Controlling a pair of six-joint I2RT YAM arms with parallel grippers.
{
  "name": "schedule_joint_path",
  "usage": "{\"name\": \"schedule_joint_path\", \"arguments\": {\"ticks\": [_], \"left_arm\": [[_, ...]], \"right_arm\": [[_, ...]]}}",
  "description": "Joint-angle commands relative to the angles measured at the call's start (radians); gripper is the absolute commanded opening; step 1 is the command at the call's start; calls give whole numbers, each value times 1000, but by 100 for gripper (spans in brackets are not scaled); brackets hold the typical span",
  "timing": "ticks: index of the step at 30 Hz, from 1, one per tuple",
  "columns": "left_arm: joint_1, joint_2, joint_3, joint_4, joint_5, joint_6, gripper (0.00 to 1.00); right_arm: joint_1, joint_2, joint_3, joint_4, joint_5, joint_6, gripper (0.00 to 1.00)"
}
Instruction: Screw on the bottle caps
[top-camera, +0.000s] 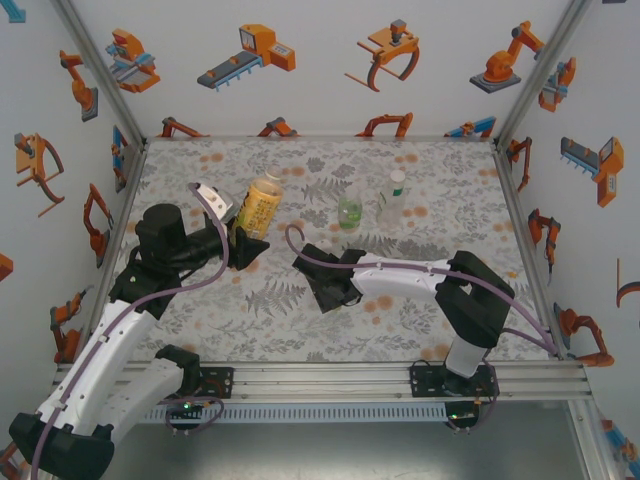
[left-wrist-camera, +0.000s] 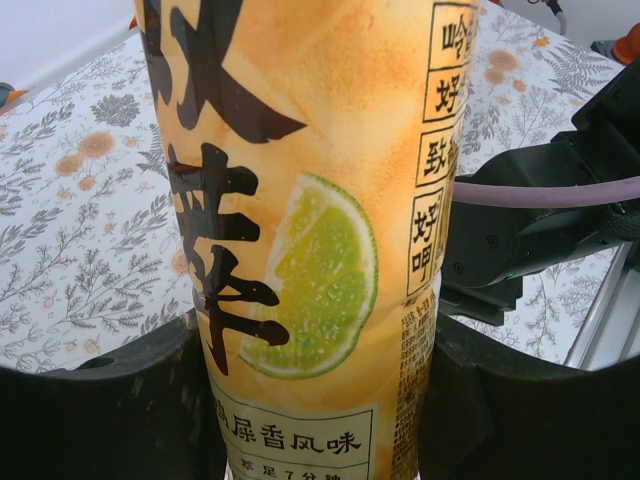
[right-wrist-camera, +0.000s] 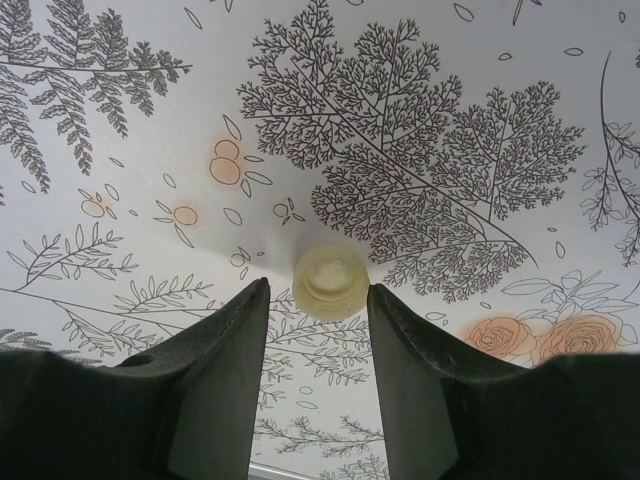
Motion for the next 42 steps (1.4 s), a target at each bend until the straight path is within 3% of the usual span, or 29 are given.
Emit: {"name": "schedule_joint_path", "arguments": {"ticks": [1, 25, 42], "left_arm": [[5, -12, 2, 18, 16, -10, 0], [5, -1, 1, 21, 18, -11, 0], [7, -2, 4, 21, 18, -10, 0]], "right_arm": [[6, -6, 32, -32, 19, -15, 45], [6, 53, 4, 32, -24, -5, 43], [7, 0, 59, -3, -36, -24, 46]]}}
